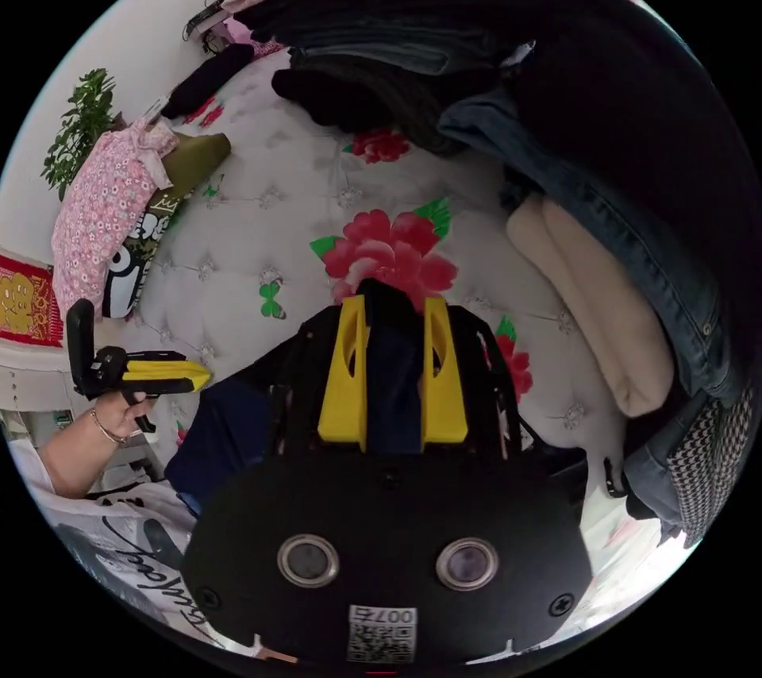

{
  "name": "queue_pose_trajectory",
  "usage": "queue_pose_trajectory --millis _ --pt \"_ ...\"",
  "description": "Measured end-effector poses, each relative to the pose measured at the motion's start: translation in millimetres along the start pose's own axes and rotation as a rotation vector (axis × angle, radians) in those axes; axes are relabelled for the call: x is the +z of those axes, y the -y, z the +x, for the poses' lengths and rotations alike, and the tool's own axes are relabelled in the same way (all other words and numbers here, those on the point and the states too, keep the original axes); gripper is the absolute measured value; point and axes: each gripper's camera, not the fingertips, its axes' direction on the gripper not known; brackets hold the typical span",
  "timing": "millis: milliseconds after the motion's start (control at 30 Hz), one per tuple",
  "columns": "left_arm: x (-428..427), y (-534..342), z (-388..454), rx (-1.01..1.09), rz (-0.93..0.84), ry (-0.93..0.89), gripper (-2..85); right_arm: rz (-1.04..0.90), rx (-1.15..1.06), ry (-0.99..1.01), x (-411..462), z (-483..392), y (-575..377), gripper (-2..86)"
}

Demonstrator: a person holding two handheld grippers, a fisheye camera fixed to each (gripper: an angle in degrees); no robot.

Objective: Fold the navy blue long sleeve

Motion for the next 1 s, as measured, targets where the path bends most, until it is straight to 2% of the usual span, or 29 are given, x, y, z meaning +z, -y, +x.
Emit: queue_pose_trajectory --millis 67,200,367,567,833,900,1000 --pt "-7.3 -4.7 -6.8 -0.022 0.025 -0.01 0.0 0.104 0.054 -0.035 -18.6 4.2 -33.7 4.1" --pt "-16.9 -15.6 -8.8 -0.027 0.033 -0.006 2.3 0.175 0.142 0.012 -50.2 16.9 -118.7 4.0" --pt "-13.6 -31.2 33.1 0.089 -0.016 0.064 3.6 0.029 0.278 0.016 -70.4 23.9 -274.2 4.2" --pt "23.8 -46.2 114.0 0.292 -0.136 0.104 5.2 -0.067 0.37 0.054 -79.3 -12.2 -396.0 4.8" --pt "70.1 -90.3 159.0 0.297 -0.323 0.209 5.7 -0.121 0.441 0.033 -46.1 -35.8 -427.7 2.5" --pt "77.8 -101.0 165.9 0.314 -0.352 0.264 5.2 -0.055 0.424 -0.019 -60.8 -42.1 -431.1 1.1" --pt "87.0 -116.8 177.1 0.344 -0.358 0.353 1.5 0.177 0.381 -0.07 -123.2 -53.8 -443.1 0.3"
